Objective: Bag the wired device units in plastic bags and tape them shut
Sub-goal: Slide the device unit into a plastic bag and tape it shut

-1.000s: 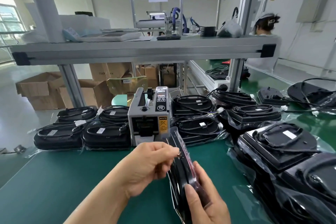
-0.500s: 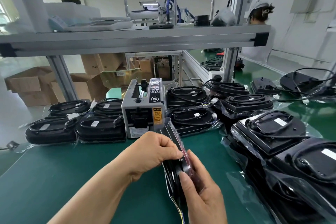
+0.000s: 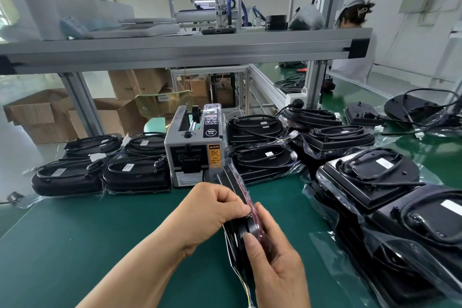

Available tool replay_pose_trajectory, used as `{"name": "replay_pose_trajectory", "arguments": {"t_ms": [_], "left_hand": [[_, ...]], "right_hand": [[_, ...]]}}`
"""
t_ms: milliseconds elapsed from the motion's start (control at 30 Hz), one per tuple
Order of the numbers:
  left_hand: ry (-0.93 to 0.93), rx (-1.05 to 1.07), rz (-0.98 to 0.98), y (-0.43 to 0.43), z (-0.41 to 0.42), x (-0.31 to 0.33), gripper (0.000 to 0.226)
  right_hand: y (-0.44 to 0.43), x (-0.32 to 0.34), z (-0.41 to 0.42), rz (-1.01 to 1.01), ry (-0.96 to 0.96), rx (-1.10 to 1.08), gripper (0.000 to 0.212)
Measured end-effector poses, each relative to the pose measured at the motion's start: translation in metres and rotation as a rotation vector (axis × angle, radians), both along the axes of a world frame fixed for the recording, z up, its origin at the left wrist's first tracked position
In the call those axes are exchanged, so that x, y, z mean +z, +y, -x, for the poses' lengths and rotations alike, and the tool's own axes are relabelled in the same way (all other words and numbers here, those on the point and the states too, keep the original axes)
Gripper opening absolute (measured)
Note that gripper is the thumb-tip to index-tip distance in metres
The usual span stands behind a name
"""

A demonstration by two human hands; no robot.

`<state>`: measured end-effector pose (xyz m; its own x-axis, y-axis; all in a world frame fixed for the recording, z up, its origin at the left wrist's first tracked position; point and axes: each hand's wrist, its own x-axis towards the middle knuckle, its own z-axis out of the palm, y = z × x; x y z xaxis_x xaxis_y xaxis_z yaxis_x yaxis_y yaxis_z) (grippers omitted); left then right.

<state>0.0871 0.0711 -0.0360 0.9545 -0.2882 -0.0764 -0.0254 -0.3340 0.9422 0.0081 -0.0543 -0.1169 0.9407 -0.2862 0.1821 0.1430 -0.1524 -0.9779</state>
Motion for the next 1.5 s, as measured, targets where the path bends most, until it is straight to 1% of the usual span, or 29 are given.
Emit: {"name": "replay_pose_trajectory", "arguments": {"t_ms": [200, 433, 567, 667, 867, 1000, 1067, 1133, 1200, 1267, 1300, 1367, 1400, 1433, 1467, 1500], "left_hand": [[-0.061, 0.033, 0.000, -0.002, 0.002, -0.007, 0.020], [-0.104, 0.063, -0.037, -0.004, 0.003, -0.012, 0.016], [-0.200, 0.085, -0.105, -0.004, 0.005, -0.019, 0.008], [-0.241, 0.132, -0.089, -0.005, 0.006, -0.025, 0.018], [-0.214, 0.187, -0.058, -0.007, 0.006, -0.032, 0.020], [-0.157, 0.132, -0.073, -0.005, 0.010, -0.031, 0.040], [-0.127, 0.096, -0.061, -0.004, 0.011, -0.028, 0.047], [-0.102, 0.086, -0.014, -0.003, 0.011, -0.026, 0.048], [-0.089, 0.098, 0.023, -0.002, 0.011, -0.026, 0.047], [-0.084, 0.096, 0.044, 0.000, 0.011, -0.026, 0.048], [-0.078, 0.088, 0.047, 0.001, 0.011, -0.026, 0.048], [-0.056, 0.072, 0.033, 0.002, 0.010, -0.026, 0.047], [-0.049, 0.066, 0.027, 0.002, 0.009, -0.026, 0.046], [-0.045, 0.062, 0.025, 0.001, 0.009, -0.026, 0.047], [-0.043, 0.060, 0.025, 0.000, 0.009, -0.026, 0.048], [-0.046, 0.057, 0.025, -0.001, 0.009, -0.026, 0.047]], "right_hand": [[0.000, 0.000, 0.001, 0.017, 0.004, 0.003, 0.055], [-0.001, -0.001, 0.000, -0.004, 0.005, 0.011, 0.055], [-0.001, -0.001, 0.000, -0.016, 0.000, 0.022, 0.055], [-0.002, -0.001, 0.000, -0.015, -0.009, 0.018, 0.055], [-0.001, 0.000, 0.000, -0.020, -0.009, 0.016, 0.055], [0.000, -0.001, 0.000, -0.037, -0.022, 0.019, 0.055], [-0.001, -0.002, -0.002, -0.049, -0.036, 0.016, 0.056], [-0.005, -0.005, -0.003, -0.087, -0.032, 0.062, 0.057], [-0.014, -0.004, -0.006, -0.179, -0.016, 0.157, 0.055], [-0.027, 0.004, -0.010, -0.291, -0.002, 0.236, 0.043], [-0.035, 0.010, -0.015, -0.344, 0.020, 0.263, 0.043], [-0.047, 0.023, -0.031, -0.384, 0.070, 0.276, 0.052], [-0.051, 0.032, -0.041, -0.326, 0.107, 0.267, 0.058], [-0.051, 0.042, -0.053, -0.216, 0.155, 0.262, 0.063], [-0.048, 0.051, -0.065, -0.093, 0.205, 0.268, 0.065], [-0.042, 0.059, -0.076, -0.006, 0.256, 0.294, 0.059]]}}
